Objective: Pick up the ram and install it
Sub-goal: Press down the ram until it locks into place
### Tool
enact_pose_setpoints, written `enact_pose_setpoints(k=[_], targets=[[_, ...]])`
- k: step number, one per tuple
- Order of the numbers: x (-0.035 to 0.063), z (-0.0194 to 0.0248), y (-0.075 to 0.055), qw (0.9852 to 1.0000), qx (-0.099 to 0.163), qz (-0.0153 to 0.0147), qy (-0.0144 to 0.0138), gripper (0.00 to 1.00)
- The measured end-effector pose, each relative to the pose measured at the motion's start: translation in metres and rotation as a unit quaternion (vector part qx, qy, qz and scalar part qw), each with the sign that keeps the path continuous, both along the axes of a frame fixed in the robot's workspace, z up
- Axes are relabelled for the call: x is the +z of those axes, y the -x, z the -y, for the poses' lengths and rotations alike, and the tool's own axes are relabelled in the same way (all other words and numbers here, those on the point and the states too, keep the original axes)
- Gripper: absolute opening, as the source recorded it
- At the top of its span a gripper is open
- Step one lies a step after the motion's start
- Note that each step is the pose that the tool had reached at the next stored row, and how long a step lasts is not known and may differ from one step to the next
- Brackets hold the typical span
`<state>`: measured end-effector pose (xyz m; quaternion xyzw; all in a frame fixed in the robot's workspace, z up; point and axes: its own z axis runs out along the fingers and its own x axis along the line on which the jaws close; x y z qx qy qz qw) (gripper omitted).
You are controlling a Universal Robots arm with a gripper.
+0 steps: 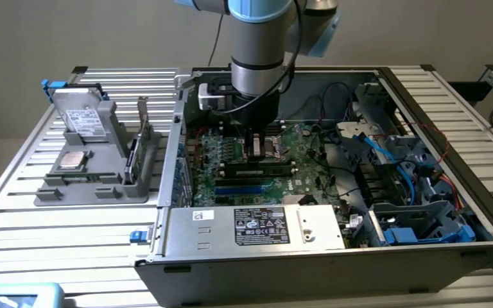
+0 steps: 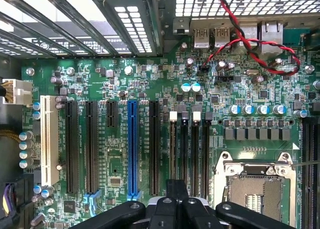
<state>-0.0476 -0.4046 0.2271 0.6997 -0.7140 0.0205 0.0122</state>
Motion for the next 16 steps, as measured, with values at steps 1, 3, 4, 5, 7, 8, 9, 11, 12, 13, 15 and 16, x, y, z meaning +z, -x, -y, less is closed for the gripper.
enact_pose_setpoints(k=[1, 3, 4, 5, 7, 8, 9, 11, 12, 13, 15, 16], targets=[[0.0000, 0.0003, 0.0000, 1.0000, 0.000, 0.0000, -0.0006, 0.11], [0.0000, 0.0010, 0.0000, 1.0000, 0.000, 0.0000, -0.0016, 0.11], [0.0000, 0.0013, 0.0000, 1.0000, 0.000, 0.0000, -0.0020, 0.11], [0.0000, 0.0016, 0.0000, 1.0000, 0.000, 0.0000, -0.0024, 0.11], [0.0000, 0.0019, 0.0000, 1.0000, 0.000, 0.0000, -0.0031, 0.11], [0.0000, 0.0021, 0.0000, 1.0000, 0.000, 0.0000, -0.0033, 0.11], [0.0000, 0.0023, 0.0000, 1.0000, 0.000, 0.0000, -0.0036, 0.11], [0.0000, 0.0026, 0.0000, 1.0000, 0.000, 0.0000, -0.0042, 0.11], [0.0000, 0.0028, 0.0000, 1.0000, 0.000, 0.0000, -0.0046, 0.11], [0.0000, 0.0029, 0.0000, 1.0000, 0.000, 0.0000, -0.0048, 0.11], [0.0000, 0.0029, 0.0000, 1.0000, 0.000, 0.0000, -0.0049, 0.11], [0.0000, 0.0029, 0.0000, 1.0000, 0.000, 0.0000, -0.0049, 0.11]])
